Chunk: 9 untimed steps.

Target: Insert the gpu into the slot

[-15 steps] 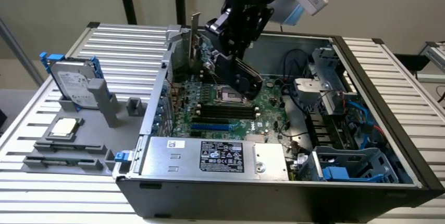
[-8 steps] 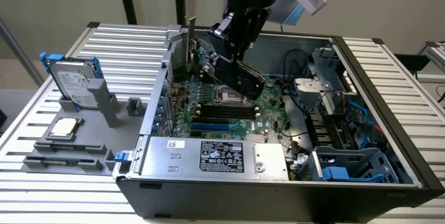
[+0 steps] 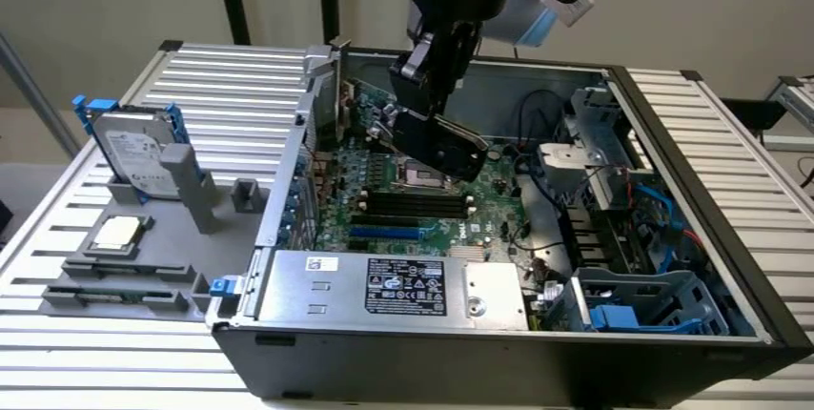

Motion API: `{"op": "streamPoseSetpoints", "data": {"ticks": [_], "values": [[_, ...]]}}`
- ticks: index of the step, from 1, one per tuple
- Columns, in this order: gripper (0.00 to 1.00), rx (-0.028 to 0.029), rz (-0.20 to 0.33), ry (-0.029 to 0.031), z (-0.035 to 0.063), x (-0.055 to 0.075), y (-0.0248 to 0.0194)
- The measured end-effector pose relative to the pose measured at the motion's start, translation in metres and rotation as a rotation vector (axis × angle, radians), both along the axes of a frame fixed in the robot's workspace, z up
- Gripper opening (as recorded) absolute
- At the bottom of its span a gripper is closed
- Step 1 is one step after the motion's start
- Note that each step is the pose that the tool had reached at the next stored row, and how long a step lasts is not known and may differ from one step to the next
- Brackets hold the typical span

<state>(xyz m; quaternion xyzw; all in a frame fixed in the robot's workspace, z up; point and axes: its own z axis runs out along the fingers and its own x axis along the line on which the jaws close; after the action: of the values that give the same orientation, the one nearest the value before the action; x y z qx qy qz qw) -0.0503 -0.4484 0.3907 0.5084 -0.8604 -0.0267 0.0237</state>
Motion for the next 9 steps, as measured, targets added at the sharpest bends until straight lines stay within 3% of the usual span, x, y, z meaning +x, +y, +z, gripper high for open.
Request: {"op": "streamPoseSetpoints", "data": {"ticks": [9], "values": [[0.26,0.0192,0.150,-0.0087,-0.0058,0.0000,0.0000]]}}
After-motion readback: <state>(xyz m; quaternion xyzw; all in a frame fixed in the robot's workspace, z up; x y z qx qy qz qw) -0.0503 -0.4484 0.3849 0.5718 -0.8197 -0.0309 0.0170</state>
